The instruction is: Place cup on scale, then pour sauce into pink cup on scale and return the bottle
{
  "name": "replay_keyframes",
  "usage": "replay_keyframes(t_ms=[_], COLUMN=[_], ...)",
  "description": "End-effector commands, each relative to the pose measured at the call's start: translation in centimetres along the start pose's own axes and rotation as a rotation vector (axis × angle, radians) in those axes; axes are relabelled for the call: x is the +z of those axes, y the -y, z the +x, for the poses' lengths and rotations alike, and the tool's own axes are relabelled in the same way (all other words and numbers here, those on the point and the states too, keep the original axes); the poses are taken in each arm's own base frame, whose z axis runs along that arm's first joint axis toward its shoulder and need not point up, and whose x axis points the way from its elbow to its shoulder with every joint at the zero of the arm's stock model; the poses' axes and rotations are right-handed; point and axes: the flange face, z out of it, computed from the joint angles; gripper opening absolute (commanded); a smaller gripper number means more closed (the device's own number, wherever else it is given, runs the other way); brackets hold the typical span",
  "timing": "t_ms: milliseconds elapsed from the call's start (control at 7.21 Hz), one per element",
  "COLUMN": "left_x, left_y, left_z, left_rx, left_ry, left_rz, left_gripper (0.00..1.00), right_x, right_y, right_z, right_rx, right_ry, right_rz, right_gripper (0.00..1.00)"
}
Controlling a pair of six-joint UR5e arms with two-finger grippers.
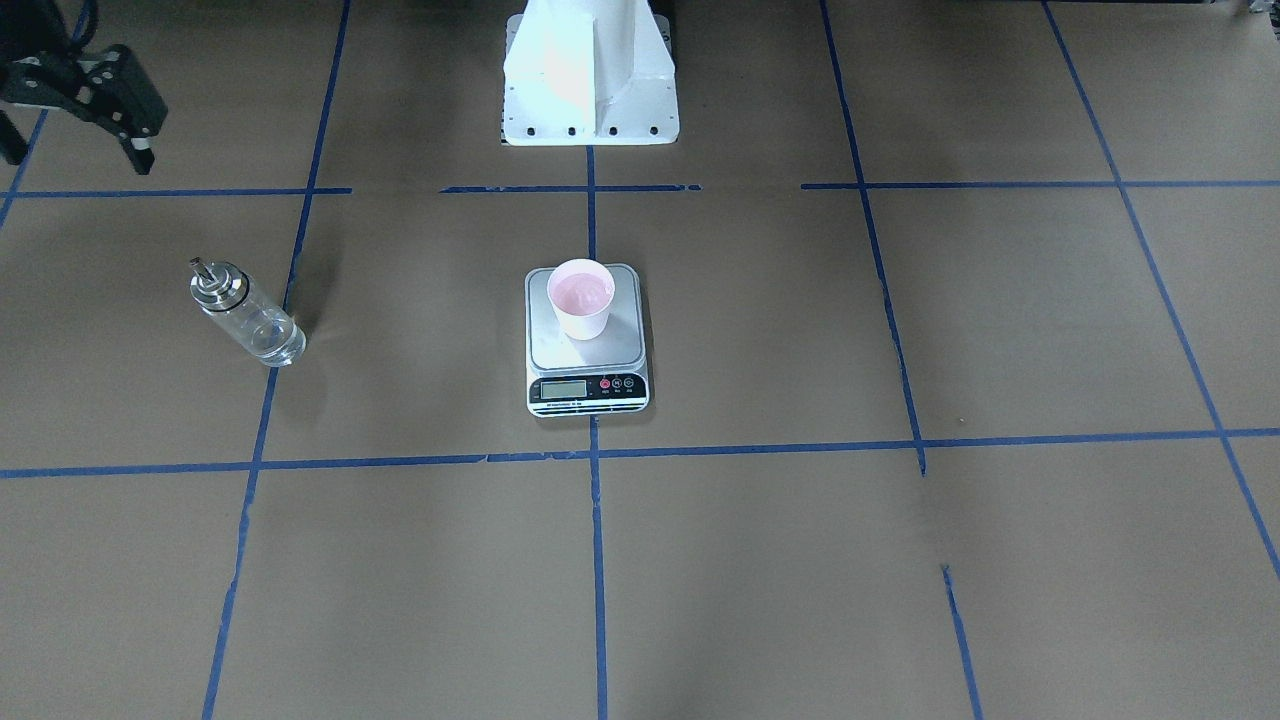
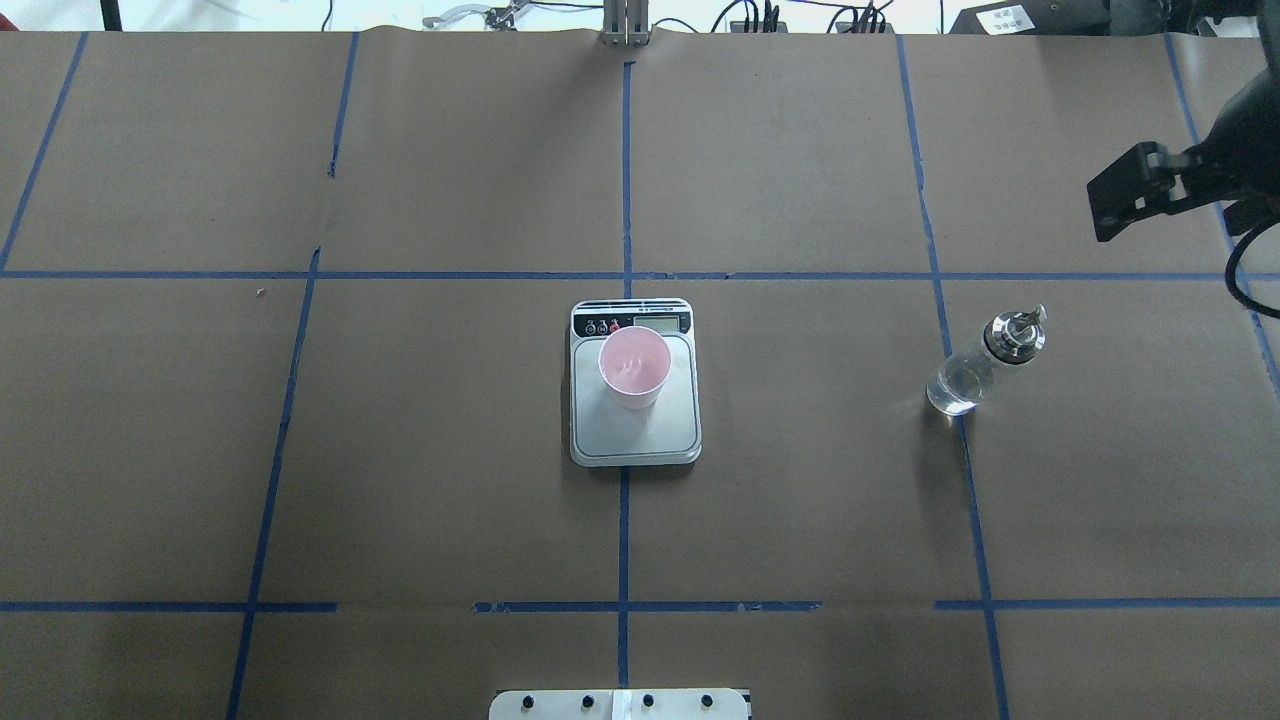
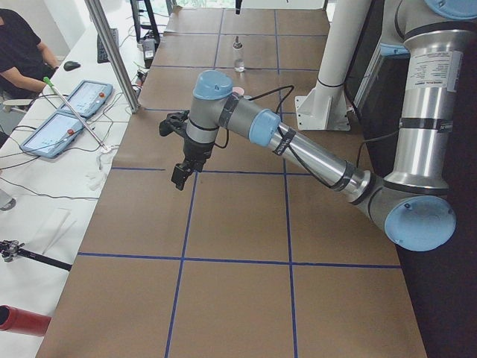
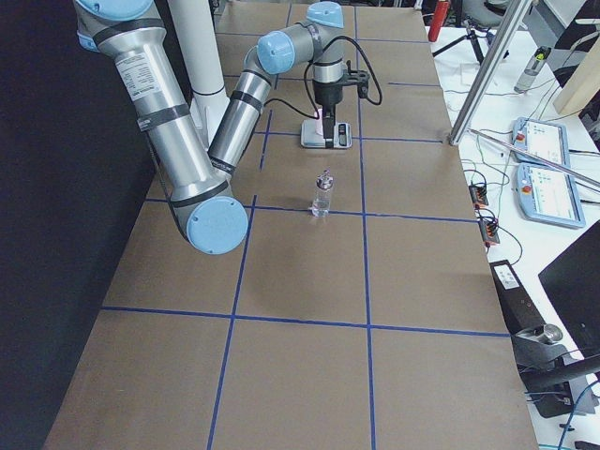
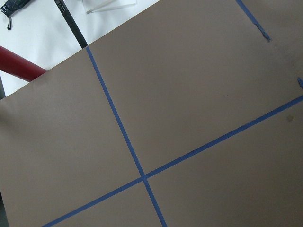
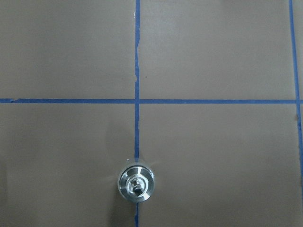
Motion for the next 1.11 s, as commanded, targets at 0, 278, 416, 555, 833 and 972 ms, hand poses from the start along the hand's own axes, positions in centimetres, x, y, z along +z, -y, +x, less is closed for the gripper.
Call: replay_keyframes(t_ms=[0, 278, 416, 555, 833, 972], left_x=[0.1, 0.6, 0.5, 0.7, 3.0, 4.3], left_y=[-0.2, -1.2, -1.7, -2.0, -3.7, -4.9], left_z=[0.0, -0.4, -0.7, -1.5, -4.9, -7.9], left_rx=[-0.001, -0.011, -0.022, -0.036, -0.074, -0.061], left_ry=[-0.004, -0.010, -0.008, -0.003, -0.002, -0.002], left_rz=[-0.004, -0.022, -0.024, -0.029, -0.078, -0.108], left_gripper=[1.00, 1.00, 1.00, 1.00, 1.00, 1.00], right_x=[0.4, 5.3, 9.4, 12.5, 14.7, 14.6], right_y=[4.6, 6.2, 7.3, 6.8, 5.5, 5.7], right_z=[8.7, 17.9, 23.7, 27.0, 29.0, 29.0], right_rx=[-0.123, -0.199, -0.235, -0.261, -0.256, -0.258], right_ry=[0.030, 0.102, 0.107, 0.105, 0.124, 0.124], right_rz=[-0.047, -0.045, -0.026, -0.029, -0.043, -0.041], right_gripper=[1.00, 1.00, 1.00, 1.00, 1.00, 1.00])
